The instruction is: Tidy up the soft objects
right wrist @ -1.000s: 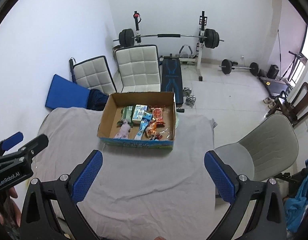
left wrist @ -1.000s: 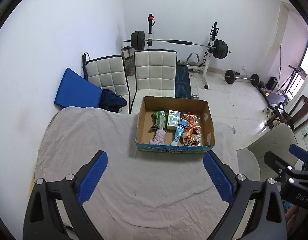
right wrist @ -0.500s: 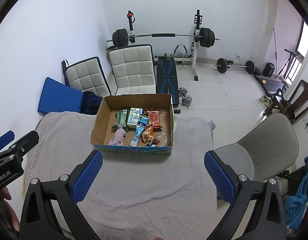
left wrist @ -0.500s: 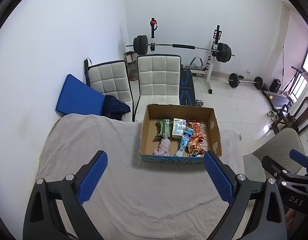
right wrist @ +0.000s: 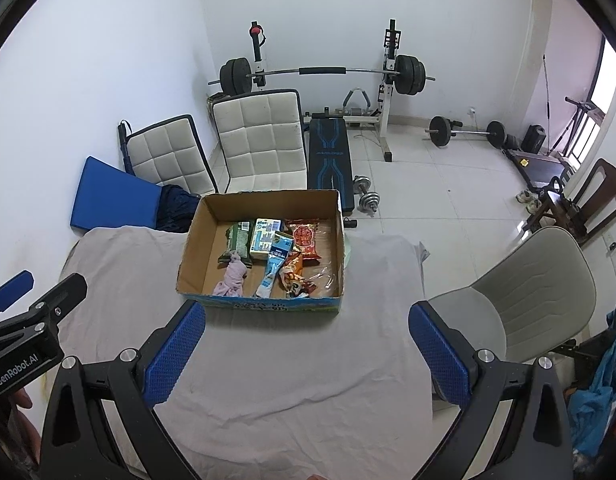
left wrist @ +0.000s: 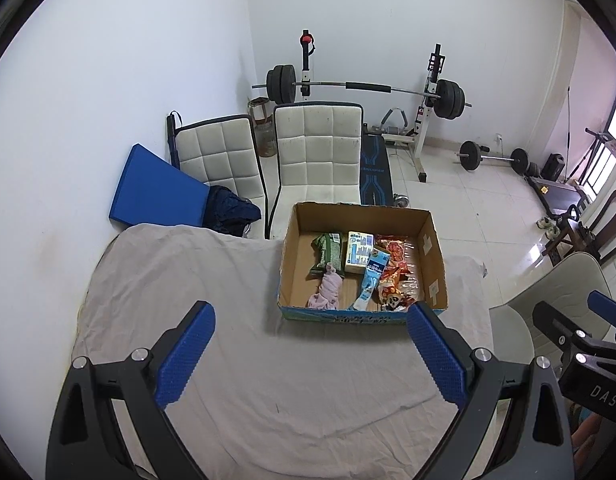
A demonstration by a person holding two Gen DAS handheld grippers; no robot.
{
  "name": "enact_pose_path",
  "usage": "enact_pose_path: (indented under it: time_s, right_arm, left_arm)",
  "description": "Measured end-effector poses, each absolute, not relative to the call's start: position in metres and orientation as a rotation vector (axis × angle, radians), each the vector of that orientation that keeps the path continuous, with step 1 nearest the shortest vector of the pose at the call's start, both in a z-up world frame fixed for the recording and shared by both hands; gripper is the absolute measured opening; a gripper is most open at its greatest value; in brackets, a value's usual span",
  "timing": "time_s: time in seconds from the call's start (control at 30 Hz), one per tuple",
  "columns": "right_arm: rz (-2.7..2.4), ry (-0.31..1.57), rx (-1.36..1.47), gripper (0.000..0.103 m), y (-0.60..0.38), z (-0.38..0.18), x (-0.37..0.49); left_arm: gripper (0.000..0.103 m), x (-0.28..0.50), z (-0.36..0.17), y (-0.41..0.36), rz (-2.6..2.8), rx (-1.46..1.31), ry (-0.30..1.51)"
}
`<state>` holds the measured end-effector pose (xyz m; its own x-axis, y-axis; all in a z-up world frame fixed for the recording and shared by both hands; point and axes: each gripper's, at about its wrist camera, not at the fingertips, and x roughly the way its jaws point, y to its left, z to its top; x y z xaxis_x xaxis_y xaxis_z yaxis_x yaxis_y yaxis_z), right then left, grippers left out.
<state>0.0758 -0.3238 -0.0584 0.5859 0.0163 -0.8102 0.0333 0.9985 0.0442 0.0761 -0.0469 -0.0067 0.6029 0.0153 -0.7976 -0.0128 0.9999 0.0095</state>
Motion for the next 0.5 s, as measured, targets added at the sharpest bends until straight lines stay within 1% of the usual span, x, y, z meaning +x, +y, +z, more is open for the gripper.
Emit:
enact_pose_path:
  time_s: [0.5]
  right_arm:
    - [-0.019,0.946,0.036,0.103,-0.321,-0.062,0.072]
  left_arm:
    - [0.099,0.069,-0.021,-0.053,0.026,0.007,0.925]
